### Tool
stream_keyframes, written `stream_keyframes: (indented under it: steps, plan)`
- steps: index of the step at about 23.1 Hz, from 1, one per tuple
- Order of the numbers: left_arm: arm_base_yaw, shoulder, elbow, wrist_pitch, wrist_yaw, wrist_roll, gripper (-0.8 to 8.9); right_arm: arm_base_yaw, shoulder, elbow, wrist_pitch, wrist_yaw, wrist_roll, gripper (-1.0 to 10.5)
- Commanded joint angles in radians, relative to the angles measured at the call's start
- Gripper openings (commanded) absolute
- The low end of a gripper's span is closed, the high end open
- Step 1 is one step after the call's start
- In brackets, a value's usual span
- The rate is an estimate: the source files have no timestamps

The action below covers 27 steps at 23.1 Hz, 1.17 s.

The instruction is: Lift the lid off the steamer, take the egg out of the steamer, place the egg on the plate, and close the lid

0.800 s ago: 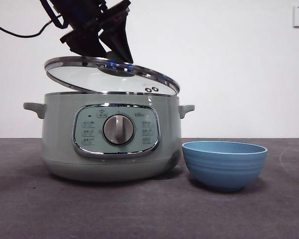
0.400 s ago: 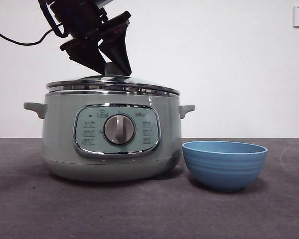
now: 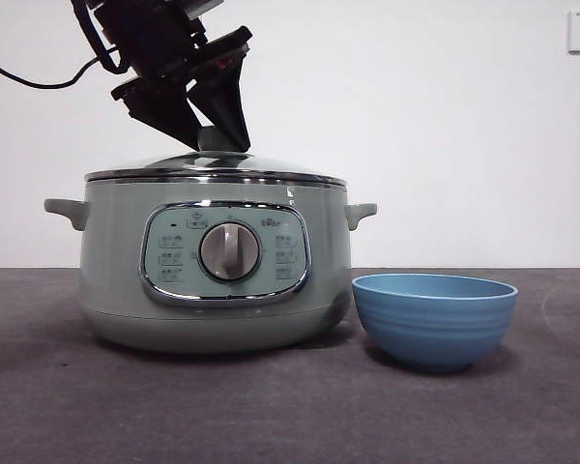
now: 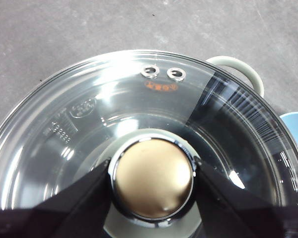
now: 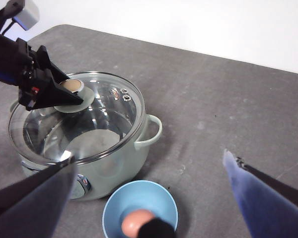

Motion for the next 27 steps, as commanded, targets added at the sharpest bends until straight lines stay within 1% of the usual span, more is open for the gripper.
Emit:
stream_keyframes:
  steps: [1, 4, 5, 10, 14, 19, 21, 25, 27]
  plan:
    - [-0.002, 0.0, 0.003, -0.044, -0.001, 0.007, 1.53, 0.001, -0.003, -0.006, 0.003, -0.004, 0.0, 5.0]
    - [-0.002, 0.0, 0.003, -0.053, -0.001, 0.007, 4.9, 0.001, -0.003, -0.006, 0.002, -0.032, 0.0, 5.0]
    - [-0.002, 0.0, 0.003, -0.055, -0.001, 0.007, 5.41, 0.001, -0.003, -0.006, 0.0, -0.034, 0.0, 5.0]
    - [-0.002, -0.018, 0.005, -0.061, -0.002, 0.008, 5.36, 0.001, -0.002, -0.006, -0.022, -0.052, 0.0, 5.0]
    - [-0.002, -0.067, 0.007, -0.062, -0.002, 0.003, 5.36, 0.001, -0.002, -0.006, -0.036, -0.055, 0.003, 5.0]
    - [-0.002, -0.17, 0.007, -0.129, 0.006, -0.03, 5.35, 0.001, -0.002, -0.006, -0.07, -0.063, 0.003, 5.0]
    - [-0.002, -0.222, 0.007, -0.187, 0.028, -0.031, 5.35, 0.001, -0.002, -0.006, -0.1, -0.101, 0.003, 5.0]
    - [-0.003, -0.344, 0.007, -0.33, 0.113, -0.051, 5.3, 0.001, -0.002, -0.006, -0.174, -0.192, 0.005, 5.0]
    - [-0.003, -0.431, 0.007, -0.436, 0.175, -0.072, 5.29, 0.001, -0.002, -0.006, -0.23, -0.265, 0.013, 5.0]
